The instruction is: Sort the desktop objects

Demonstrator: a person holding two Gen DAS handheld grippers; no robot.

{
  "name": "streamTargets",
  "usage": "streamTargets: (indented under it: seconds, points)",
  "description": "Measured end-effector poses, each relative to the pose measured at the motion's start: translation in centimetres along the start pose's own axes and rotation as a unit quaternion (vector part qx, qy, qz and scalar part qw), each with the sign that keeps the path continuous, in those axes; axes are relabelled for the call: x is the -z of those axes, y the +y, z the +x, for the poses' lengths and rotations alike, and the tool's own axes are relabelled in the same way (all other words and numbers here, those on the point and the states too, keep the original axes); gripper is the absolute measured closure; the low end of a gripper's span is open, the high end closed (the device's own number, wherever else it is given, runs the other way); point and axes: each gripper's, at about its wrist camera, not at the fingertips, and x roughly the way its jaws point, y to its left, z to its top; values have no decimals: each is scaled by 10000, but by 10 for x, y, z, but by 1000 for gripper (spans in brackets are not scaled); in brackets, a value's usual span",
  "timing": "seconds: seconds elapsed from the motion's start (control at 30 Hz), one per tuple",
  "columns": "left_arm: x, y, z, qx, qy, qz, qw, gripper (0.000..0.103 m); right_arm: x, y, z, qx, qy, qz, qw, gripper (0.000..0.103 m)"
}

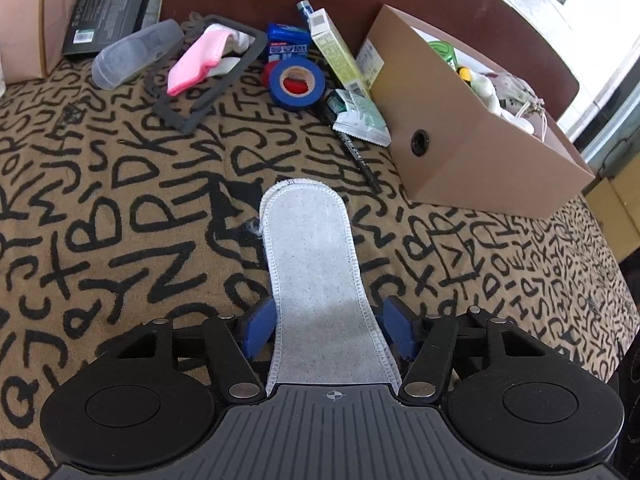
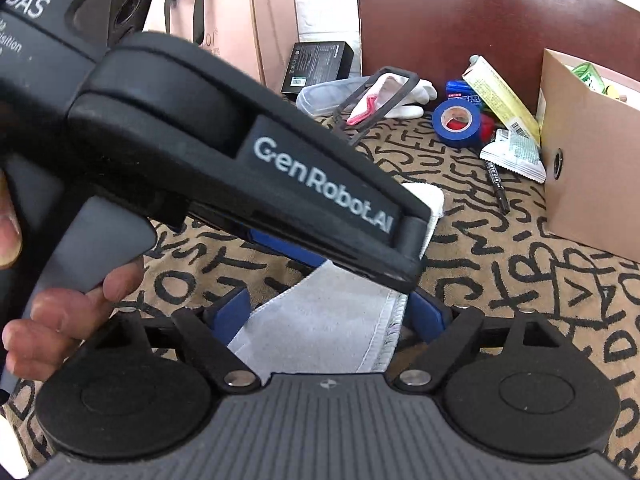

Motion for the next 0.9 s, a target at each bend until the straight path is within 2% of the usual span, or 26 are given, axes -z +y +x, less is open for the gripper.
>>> streamTargets:
  seconds: [0.23,0.47,0.67,0.8,0.83,0.9]
  points:
    - [5,-3,2,-76,-7,132,9999,32,0,-8,-6,-80,-19,206,9998,26]
    - [5,-6,-2,-188,-25,196,9996,37,-2,-16,-11,-83,-46,350,9993,48]
    - [10,-9,-17,-148,-229,71,9996,38,1,-23,-25,-131,-216,517,9983,69]
    - [11,-16,-30,-146,-403,89,9990,40,-3,-23,-36,-178,-395,523,9977,74]
    - [12,-18,-33,-152,-455,97,9988,44,-4,-23,-38,-178,-431,509,9976,75]
    - [12,-22,-40,-144,-558,87,9983,47,-6,-23,-44,-179,-516,489,9973,77]
